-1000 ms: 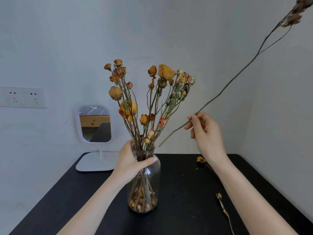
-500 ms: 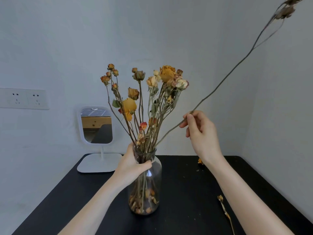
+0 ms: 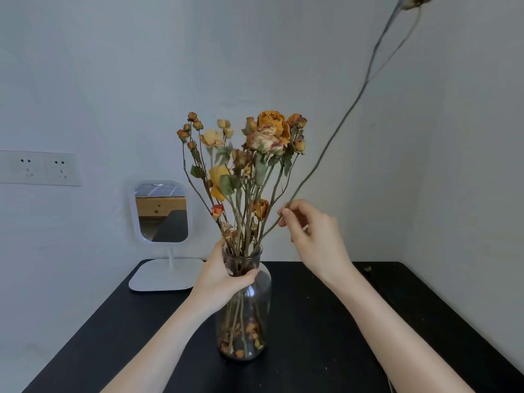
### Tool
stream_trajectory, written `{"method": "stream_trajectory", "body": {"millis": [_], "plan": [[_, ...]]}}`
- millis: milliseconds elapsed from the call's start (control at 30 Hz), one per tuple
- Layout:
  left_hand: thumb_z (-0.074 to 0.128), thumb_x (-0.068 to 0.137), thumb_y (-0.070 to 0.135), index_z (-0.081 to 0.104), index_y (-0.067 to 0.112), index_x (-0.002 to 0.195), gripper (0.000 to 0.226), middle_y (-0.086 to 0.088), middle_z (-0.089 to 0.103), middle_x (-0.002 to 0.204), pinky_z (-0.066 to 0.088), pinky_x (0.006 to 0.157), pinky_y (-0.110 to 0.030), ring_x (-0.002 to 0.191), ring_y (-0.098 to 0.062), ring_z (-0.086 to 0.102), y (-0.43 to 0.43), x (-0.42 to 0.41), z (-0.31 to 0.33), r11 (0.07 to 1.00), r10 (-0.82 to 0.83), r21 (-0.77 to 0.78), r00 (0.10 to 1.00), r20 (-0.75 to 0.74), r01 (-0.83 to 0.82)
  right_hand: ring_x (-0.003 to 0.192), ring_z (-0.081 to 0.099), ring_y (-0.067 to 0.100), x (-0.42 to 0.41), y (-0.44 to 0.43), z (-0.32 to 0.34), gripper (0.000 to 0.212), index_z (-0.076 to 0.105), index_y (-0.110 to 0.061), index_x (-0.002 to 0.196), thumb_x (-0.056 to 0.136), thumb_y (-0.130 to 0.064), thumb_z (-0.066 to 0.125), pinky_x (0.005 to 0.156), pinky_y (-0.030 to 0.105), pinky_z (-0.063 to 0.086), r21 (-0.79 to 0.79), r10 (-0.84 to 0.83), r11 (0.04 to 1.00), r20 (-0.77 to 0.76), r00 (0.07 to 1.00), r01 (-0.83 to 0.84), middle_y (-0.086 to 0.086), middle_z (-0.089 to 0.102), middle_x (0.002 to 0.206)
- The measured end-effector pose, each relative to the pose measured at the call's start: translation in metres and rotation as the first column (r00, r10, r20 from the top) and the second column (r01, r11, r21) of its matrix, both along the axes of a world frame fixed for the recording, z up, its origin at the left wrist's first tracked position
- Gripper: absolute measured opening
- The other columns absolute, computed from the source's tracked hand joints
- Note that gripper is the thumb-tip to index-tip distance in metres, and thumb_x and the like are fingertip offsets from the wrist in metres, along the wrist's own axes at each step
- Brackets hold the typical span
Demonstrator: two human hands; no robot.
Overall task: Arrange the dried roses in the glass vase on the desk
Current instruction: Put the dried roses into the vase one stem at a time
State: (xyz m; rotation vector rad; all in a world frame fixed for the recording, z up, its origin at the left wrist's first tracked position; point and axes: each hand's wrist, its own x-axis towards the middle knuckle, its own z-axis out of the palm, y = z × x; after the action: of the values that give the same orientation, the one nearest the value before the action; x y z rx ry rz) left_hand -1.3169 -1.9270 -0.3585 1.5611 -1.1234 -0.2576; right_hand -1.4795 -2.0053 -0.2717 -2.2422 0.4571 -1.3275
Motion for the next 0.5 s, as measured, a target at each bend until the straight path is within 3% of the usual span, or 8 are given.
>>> {"method": "stream_trajectory", "body": {"millis": [67,200,400,500], "plan": [[0.076,0.063,0.039,0.041,0.042,0.115,0.062,0.025,0.059,0.108,0.038,0.077,-0.01,0.101,0.01,0.053,-0.002,-0.001,0.001,0.999,-0.014,0.029,1.0,0.013,0.014,0.069,0.058,0.011,0.004,0.003,-0.002,0.018,0.065,-0.011,0.091,0.094,-0.023,0.051,0.06,0.02,0.046,-0.074,-0.017,0.997,-0.072,0.997,0.011,0.002,0.066,0.08],[0.067,0.052,0.051,0.041,0.037,0.119,0.073,0.025,0.057,0.105,0.037,0.076,-0.009,0.099,0.009,0.053,-0.005,0.0,0.001,0.998,-0.04,0.059,0.999,0.016,0.039,0.061,0.051,0.003,0.011,0.007,-0.004,0.017,0.068,-0.011,0.091,0.092,-0.022,0.055,0.058,0.01,0.041,-0.14,-0.035,0.99,-0.063,0.997,0.026,-0.005,0.062,0.078],[0.068,0.055,0.044,0.042,0.029,0.122,0.074,0.015,0.062,0.105,0.045,0.085,-0.02,0.101,0.0,0.058,-0.006,0.002,-0.003,0.997,-0.053,0.052,0.999,-0.01,0.054,0.064,0.057,0.007,0.022,0.016,-0.007,0.02,0.07,-0.017,0.092,0.09,-0.031,0.056,0.058,0.022,0.049,-0.247,-0.148,0.962,-0.111,0.983,0.117,-0.003,0.068,0.081],[0.072,0.058,0.038,0.04,0.036,0.117,0.067,0.014,0.062,0.106,0.046,0.086,-0.02,0.102,0.0,0.058,-0.006,0.001,-0.004,0.997,-0.065,0.042,0.997,-0.027,0.066,0.066,0.059,0.008,0.029,0.019,-0.012,0.02,0.071,-0.019,0.094,0.09,-0.031,0.056,0.056,0.019,0.046,-0.26,-0.188,0.955,-0.166,0.968,0.141,-0.003,0.07,0.083]]}}
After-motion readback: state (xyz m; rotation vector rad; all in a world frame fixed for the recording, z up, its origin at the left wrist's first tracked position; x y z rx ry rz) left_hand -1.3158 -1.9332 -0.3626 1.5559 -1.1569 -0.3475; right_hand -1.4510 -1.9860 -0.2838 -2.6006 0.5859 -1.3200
